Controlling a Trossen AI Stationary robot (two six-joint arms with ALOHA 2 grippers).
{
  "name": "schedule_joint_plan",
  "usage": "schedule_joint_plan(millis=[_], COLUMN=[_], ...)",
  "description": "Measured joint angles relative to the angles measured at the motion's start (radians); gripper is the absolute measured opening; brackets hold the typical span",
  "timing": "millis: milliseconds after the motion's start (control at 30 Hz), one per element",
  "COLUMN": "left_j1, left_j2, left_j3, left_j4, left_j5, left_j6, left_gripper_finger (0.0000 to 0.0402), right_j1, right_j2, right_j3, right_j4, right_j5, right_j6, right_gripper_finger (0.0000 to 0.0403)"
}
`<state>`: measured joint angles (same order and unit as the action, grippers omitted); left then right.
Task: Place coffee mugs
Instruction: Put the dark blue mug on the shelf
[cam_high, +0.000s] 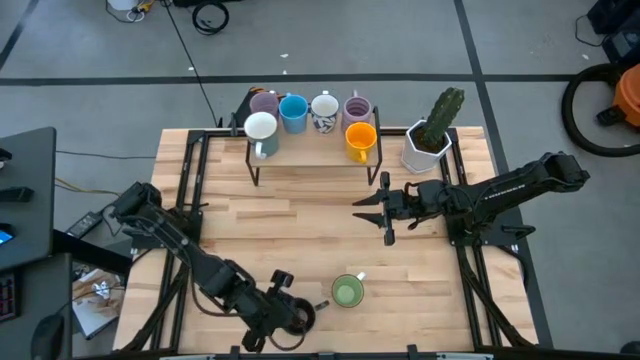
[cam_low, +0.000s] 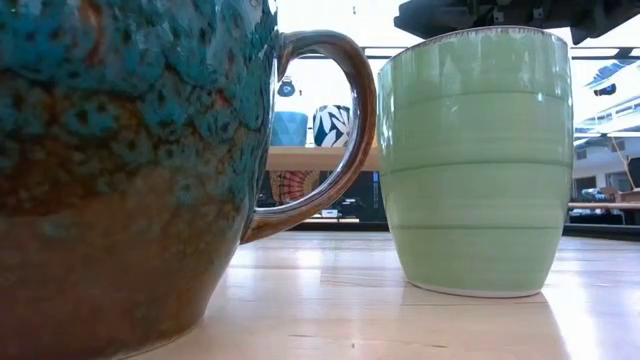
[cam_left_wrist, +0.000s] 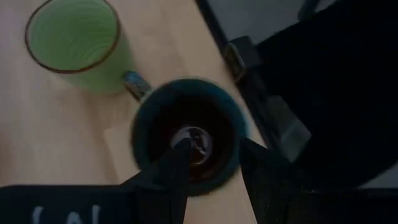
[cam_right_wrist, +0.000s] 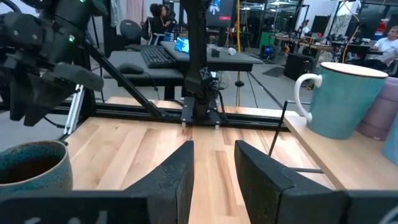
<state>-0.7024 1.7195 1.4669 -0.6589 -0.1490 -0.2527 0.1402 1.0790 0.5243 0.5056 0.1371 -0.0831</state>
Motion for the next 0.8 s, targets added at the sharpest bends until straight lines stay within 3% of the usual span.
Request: schedule_joint_plan(millis=[400, 800], left_j1=[-0.076, -0.110], left_j2=[0.048, 0.131], left_j3=[-0.002, -0.003], left_j4=[0.028, -0.009], left_j5=[-0.101, -0.143], left_j6=[-0.093, 0.087], left_gripper_finger=[0.0142, 0.0142], right_j1=[0.000, 0.000], right_j2=[0.001, 0.001], right_j3=[0.000, 0.001], right_j4=[-0.002, 0.006], right_j5=[0.000, -0.019], right_j6=[0.005, -0.005], right_gripper_finger=[0.0122, 0.0121])
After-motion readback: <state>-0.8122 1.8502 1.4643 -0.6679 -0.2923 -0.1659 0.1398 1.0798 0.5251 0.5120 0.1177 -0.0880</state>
